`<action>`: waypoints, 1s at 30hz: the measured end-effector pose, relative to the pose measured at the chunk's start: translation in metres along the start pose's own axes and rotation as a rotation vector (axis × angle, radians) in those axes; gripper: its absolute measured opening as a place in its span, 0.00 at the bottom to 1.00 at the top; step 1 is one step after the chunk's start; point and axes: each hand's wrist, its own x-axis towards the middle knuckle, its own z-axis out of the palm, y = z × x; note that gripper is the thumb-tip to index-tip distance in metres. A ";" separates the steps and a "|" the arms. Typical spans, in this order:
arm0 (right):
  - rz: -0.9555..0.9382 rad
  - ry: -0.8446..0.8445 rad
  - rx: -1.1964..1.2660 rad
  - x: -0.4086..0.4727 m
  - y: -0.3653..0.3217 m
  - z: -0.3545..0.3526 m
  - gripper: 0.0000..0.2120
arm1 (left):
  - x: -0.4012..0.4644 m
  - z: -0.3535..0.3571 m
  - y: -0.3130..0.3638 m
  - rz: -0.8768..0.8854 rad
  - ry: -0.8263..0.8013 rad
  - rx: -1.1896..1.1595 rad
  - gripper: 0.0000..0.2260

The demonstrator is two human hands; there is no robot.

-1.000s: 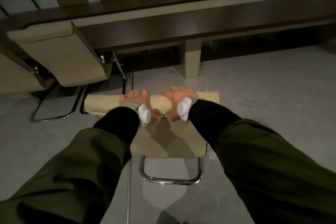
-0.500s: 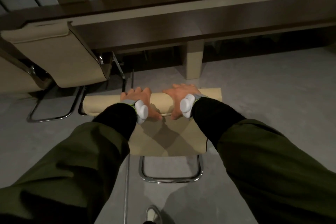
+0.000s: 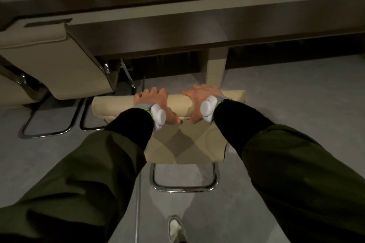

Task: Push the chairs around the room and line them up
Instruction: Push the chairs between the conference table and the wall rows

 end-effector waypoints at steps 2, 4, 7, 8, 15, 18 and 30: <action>0.005 -0.009 0.015 0.023 0.002 -0.005 0.37 | 0.023 -0.004 -0.009 0.004 -0.004 -0.001 0.43; 0.015 -0.007 0.020 0.042 0.003 -0.010 0.38 | 0.042 -0.008 -0.017 0.015 -0.004 -0.002 0.43; 0.030 -0.006 0.023 0.070 0.004 -0.016 0.37 | 0.072 -0.015 -0.032 0.028 0.004 0.009 0.43; 0.033 0.002 0.008 0.080 0.004 -0.018 0.36 | 0.084 -0.018 -0.037 0.032 0.002 0.012 0.43; 0.047 0.003 -0.103 0.131 0.004 -0.037 0.42 | 0.142 -0.031 -0.060 0.073 0.039 0.008 0.43; 0.023 -0.029 -0.107 0.148 0.010 -0.045 0.36 | 0.164 -0.035 -0.066 0.083 0.034 0.002 0.44; 0.033 0.067 -0.073 0.289 0.088 -0.031 0.45 | 0.266 -0.060 -0.063 0.056 0.024 -0.026 0.45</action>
